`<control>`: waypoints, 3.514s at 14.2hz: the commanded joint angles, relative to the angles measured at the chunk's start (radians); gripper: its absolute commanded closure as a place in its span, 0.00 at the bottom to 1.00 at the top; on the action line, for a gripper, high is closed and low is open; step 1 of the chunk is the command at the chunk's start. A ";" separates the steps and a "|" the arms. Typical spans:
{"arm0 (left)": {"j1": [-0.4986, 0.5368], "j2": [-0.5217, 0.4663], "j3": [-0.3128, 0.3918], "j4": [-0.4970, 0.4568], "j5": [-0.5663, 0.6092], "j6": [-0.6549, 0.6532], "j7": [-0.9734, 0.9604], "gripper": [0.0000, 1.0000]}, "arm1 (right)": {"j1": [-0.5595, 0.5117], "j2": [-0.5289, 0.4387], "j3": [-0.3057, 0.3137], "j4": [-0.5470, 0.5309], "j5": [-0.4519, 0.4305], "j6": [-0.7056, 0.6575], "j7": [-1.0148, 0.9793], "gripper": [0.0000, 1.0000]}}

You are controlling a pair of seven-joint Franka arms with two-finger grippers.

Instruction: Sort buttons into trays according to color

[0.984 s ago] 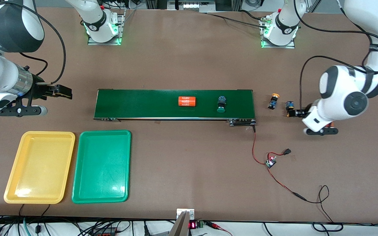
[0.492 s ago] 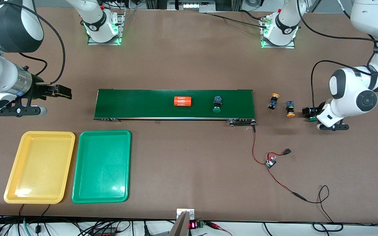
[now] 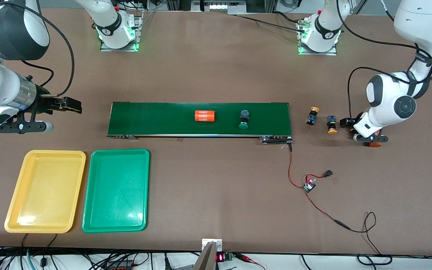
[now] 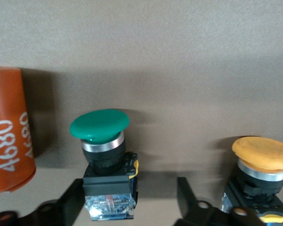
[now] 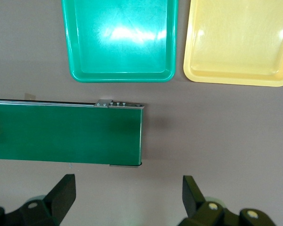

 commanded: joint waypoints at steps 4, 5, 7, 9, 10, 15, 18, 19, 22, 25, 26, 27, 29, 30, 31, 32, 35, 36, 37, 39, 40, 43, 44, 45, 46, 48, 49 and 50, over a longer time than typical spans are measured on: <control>-0.003 -0.016 0.012 0.002 0.019 -0.004 0.008 0.76 | -0.009 0.002 0.003 0.006 0.013 -0.012 -0.015 0.00; -0.004 -0.037 0.010 0.008 0.019 -0.021 0.005 0.76 | -0.011 0.002 0.003 0.006 0.013 -0.012 -0.016 0.00; -0.009 -0.092 -0.002 0.060 0.020 -0.152 0.005 0.76 | -0.009 0.002 0.003 0.006 0.013 -0.009 -0.015 0.00; -0.027 -0.122 -0.039 0.152 0.006 -0.368 -0.001 0.76 | -0.008 0.002 0.003 0.006 0.014 -0.009 -0.015 0.00; -0.026 -0.131 -0.086 0.181 0.003 -0.439 -0.001 0.76 | -0.009 0.002 0.003 0.006 0.013 -0.010 -0.016 0.00; -0.031 -0.137 -0.383 0.197 -0.078 -0.478 -0.177 0.77 | -0.011 0.002 0.003 0.006 0.013 -0.010 -0.016 0.00; -0.066 -0.105 -0.480 0.186 -0.136 -0.357 -0.263 0.77 | -0.009 0.002 0.003 0.006 0.014 -0.010 -0.016 0.00; -0.087 -0.091 -0.496 0.186 -0.148 -0.316 -0.311 0.77 | -0.011 0.002 0.003 0.006 0.013 -0.012 -0.016 0.00; -0.135 -0.047 -0.543 0.185 -0.158 -0.193 -0.470 0.76 | -0.011 0.000 0.003 -0.002 0.013 -0.007 -0.015 0.00; -0.159 -0.025 -0.551 0.185 -0.158 -0.171 -0.486 0.69 | -0.011 0.000 0.003 -0.003 0.013 -0.009 -0.016 0.00; -0.169 -0.008 -0.551 0.185 -0.159 -0.139 -0.485 0.61 | -0.011 0.000 0.003 -0.003 0.013 -0.010 -0.016 0.00; -0.172 -0.005 -0.551 0.185 -0.159 -0.122 -0.486 0.40 | -0.011 0.000 0.003 -0.003 0.014 -0.010 -0.016 0.00; -0.169 -0.016 -0.551 0.185 -0.159 -0.130 -0.485 0.00 | -0.011 -0.003 0.003 -0.005 0.013 -0.010 -0.016 0.00; -0.161 -0.028 -0.553 0.185 -0.159 -0.131 -0.484 0.00 | -0.012 -0.004 0.003 -0.011 0.013 -0.009 -0.018 0.00; -0.158 -0.065 -0.551 0.188 -0.159 -0.138 -0.486 0.00 | -0.012 -0.007 0.003 -0.014 0.014 -0.009 -0.016 0.00; -0.146 -0.104 -0.551 0.191 -0.159 -0.186 -0.485 0.00 | -0.012 -0.010 0.003 -0.023 0.014 -0.002 -0.018 0.00; -0.116 -0.197 -0.506 0.195 -0.156 -0.384 -0.477 0.00 | -0.023 -0.049 0.003 -0.061 0.013 -0.002 -0.021 0.00; -0.118 -0.201 -0.454 0.195 -0.143 -0.441 -0.475 0.00 | -0.024 -0.056 0.003 -0.069 0.013 -0.007 -0.030 0.00; -0.118 -0.201 -0.401 0.191 -0.139 -0.472 -0.474 0.00 | -0.024 -0.066 0.003 -0.074 0.013 -0.010 -0.047 0.00; -0.117 -0.198 -0.239 0.185 -0.084 -0.486 -0.451 0.00 | -0.028 -0.086 0.003 -0.090 0.014 -0.010 -0.055 0.00; -0.116 -0.189 -0.188 0.182 -0.052 -0.484 -0.401 0.00 | -0.028 -0.096 0.003 -0.106 0.014 -0.009 -0.065 0.00; -0.107 -0.165 -0.061 0.189 0.056 -0.463 -0.256 0.00 | -0.024 -0.124 0.003 -0.135 0.016 -0.005 -0.070 0.00; -0.091 -0.160 -0.044 0.192 0.124 -0.431 -0.219 0.00 | -0.023 -0.124 0.004 -0.137 0.016 -0.005 -0.070 0.00; -0.066 -0.148 -0.041 0.192 0.184 -0.379 -0.189 0.00 | -0.023 -0.126 0.004 -0.138 0.016 -0.005 -0.070 0.00; -0.042 -0.126 -0.039 0.195 0.225 -0.342 -0.167 0.00 | -0.023 -0.126 0.006 -0.138 0.016 -0.005 -0.070 0.00; 0.001 -0.065 -0.037 0.197 0.288 -0.221 -0.098 0.00 | -0.015 -0.133 0.007 -0.159 0.028 0.005 -0.070 0.00; 0.027 -0.031 -0.036 0.197 0.296 -0.149 -0.043 0.00 | -0.015 -0.139 0.007 -0.181 0.060 0.027 -0.067 0.00; 0.041 -0.001 -0.015 0.197 0.296 -0.083 0.013 0.00 | -0.014 -0.155 0.009 -0.211 0.074 0.060 -0.059 0.00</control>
